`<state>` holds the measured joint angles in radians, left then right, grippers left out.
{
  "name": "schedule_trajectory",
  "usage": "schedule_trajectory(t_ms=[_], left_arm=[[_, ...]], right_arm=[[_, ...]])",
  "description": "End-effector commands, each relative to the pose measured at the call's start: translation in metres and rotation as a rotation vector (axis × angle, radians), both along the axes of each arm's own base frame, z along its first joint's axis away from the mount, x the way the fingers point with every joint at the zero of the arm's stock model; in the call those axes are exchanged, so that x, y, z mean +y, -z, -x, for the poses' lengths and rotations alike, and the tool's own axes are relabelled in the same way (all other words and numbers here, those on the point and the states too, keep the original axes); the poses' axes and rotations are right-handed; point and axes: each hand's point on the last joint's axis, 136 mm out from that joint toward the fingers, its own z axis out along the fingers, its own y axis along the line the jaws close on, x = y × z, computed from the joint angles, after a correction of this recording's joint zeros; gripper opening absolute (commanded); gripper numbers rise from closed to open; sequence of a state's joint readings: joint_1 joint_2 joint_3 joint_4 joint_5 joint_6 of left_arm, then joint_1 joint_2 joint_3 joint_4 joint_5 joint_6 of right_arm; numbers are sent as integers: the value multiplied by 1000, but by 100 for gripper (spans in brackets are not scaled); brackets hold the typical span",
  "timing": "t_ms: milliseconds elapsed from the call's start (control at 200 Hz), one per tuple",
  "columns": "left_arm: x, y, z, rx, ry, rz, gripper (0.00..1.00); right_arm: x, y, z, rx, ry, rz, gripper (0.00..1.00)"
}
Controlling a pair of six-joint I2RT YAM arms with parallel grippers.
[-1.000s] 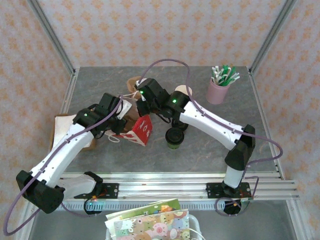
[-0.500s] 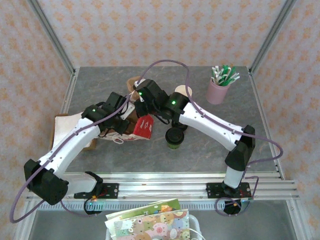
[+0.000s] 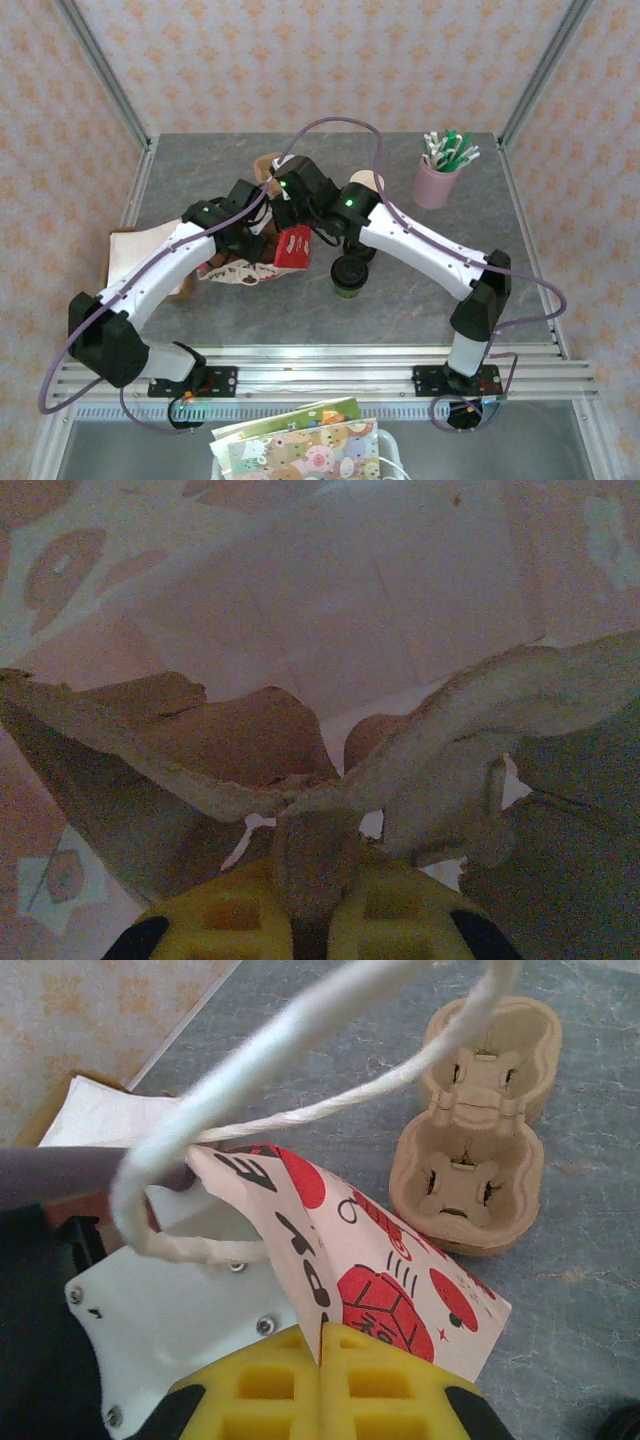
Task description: Pack the takeout coffee
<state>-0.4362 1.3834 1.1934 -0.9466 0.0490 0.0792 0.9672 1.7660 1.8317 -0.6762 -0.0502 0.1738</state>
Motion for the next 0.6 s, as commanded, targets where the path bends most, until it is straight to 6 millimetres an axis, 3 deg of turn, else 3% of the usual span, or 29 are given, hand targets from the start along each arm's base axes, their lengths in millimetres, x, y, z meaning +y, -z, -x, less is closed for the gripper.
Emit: schedule_trajectory(t_ms=[0,205,385,596], left_arm=[[1,4,-5,19,-77,19,0],[-6,-20,-8,-5,-136,95,0],[-3,-22,0,23,-177,102,0],[-1,-25,-4,50,-209,76,0]], right_arm=[[4,-44,9,-38,-9,-129,0],[7,-45,10,-4,-3,-152,0],[12,-47,14,14,-24,-168,0],[14,-43,14,27,-38,-151,0]])
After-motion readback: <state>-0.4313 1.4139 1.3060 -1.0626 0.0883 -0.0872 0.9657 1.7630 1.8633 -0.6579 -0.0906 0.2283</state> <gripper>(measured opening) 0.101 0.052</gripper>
